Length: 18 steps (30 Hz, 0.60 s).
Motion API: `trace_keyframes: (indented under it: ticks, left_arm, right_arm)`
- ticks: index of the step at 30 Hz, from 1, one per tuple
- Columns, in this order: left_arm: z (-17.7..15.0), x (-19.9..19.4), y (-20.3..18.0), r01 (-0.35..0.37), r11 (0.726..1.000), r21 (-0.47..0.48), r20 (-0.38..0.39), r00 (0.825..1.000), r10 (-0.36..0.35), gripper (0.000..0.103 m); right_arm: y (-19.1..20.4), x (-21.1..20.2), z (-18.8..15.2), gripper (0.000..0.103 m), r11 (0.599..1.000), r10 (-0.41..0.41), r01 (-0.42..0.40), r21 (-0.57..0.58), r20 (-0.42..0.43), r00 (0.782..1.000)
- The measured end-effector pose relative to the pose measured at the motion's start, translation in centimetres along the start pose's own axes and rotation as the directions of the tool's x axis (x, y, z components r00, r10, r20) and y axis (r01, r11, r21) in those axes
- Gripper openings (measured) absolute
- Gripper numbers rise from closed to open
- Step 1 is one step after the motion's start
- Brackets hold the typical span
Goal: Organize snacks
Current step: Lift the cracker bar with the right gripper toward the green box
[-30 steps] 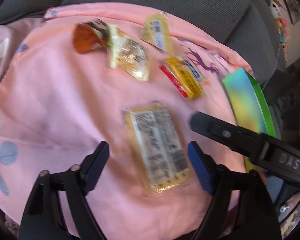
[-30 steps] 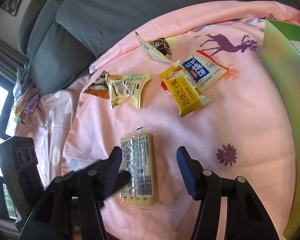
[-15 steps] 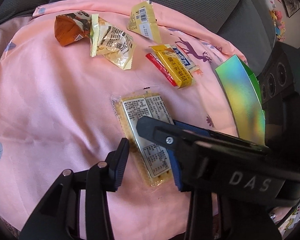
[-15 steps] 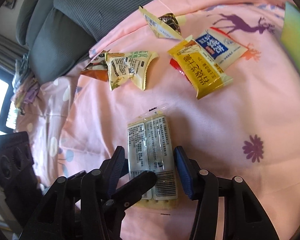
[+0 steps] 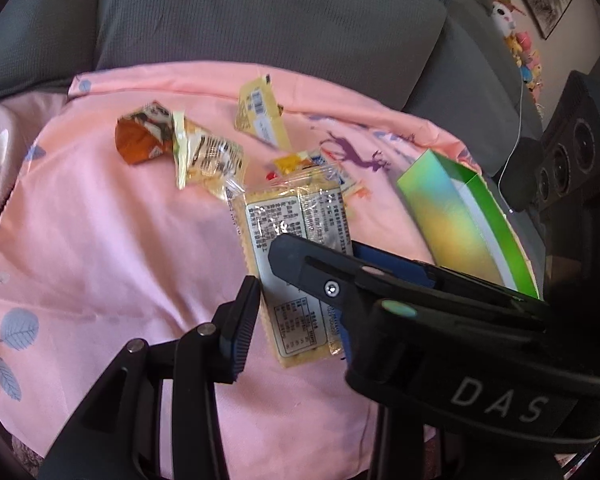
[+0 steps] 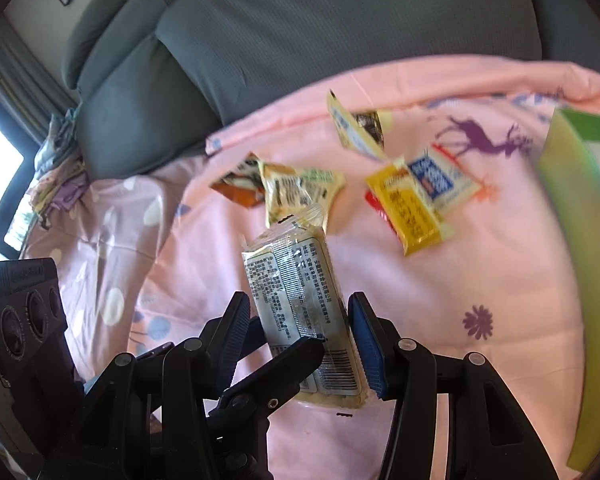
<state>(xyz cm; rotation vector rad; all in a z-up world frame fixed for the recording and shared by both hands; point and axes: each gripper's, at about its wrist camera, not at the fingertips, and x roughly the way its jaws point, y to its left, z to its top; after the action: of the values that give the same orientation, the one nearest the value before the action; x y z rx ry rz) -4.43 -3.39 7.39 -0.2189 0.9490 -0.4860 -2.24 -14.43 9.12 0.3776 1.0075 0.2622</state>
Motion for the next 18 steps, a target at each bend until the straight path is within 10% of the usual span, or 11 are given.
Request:
trace_keyframes:
  ticks: [18]
  left_arm:
    - [0.4, -3.4, -0.8, -0.01, 0.999, 0.04, 0.164, 0.986, 0.003, 0.036]
  right_arm:
    - [3.3, -2.8, 0.2, 0.055, 0.995, -0.044, 0.057, -0.085, 0.153, 0.987]
